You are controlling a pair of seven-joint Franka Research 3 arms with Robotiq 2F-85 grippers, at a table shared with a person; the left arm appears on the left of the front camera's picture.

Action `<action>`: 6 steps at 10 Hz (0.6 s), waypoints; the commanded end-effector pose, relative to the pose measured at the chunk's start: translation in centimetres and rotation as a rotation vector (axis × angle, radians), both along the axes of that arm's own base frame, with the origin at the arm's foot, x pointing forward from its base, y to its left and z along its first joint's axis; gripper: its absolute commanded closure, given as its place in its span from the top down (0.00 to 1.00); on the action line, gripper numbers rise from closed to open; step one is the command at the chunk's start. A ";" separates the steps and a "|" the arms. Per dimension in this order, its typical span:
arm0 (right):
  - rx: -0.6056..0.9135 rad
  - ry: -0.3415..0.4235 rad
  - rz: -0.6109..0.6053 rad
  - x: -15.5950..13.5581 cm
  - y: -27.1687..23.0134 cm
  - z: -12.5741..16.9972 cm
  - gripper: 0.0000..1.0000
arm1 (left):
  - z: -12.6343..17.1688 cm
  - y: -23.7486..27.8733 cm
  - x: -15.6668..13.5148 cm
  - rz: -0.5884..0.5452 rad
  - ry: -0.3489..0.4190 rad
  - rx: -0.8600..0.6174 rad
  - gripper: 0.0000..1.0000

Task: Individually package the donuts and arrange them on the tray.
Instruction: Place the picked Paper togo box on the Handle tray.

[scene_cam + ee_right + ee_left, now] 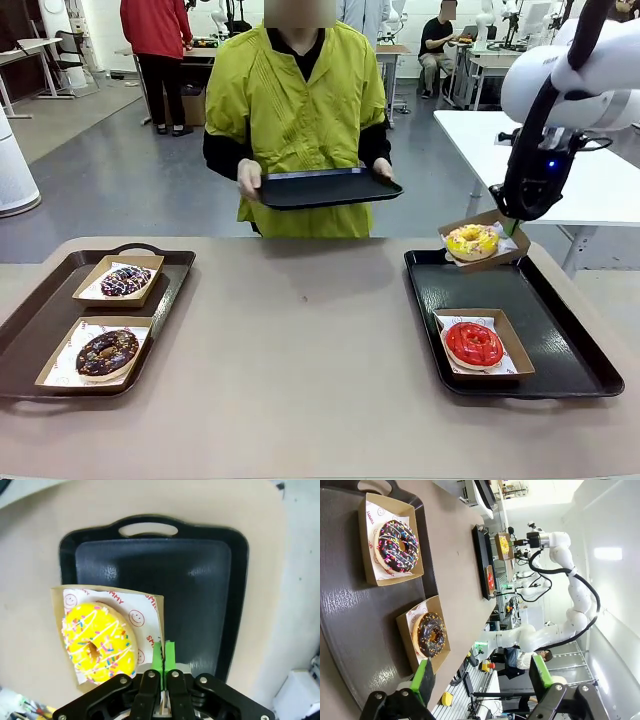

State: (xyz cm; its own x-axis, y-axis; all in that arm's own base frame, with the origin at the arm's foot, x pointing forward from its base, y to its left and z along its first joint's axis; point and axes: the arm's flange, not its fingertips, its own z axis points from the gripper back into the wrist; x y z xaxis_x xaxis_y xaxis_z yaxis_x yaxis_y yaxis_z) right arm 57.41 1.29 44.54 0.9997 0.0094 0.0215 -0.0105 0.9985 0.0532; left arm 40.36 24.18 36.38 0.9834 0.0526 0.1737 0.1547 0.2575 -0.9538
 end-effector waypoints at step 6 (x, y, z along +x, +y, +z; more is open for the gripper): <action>0.000 0.000 0.000 0.0 0.0 0.0 0.01 | 0.2 -0.2 -0.4 -0.007 -0.004 0.017 1.00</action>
State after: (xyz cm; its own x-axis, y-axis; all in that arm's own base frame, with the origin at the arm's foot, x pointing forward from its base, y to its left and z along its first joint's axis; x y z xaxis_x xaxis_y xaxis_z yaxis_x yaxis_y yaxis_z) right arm 57.58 1.30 44.51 0.9997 0.0029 0.0257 -0.0042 0.9986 0.0522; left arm 40.36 24.18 36.38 0.9834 0.0526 0.1737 0.1546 0.2575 -0.9538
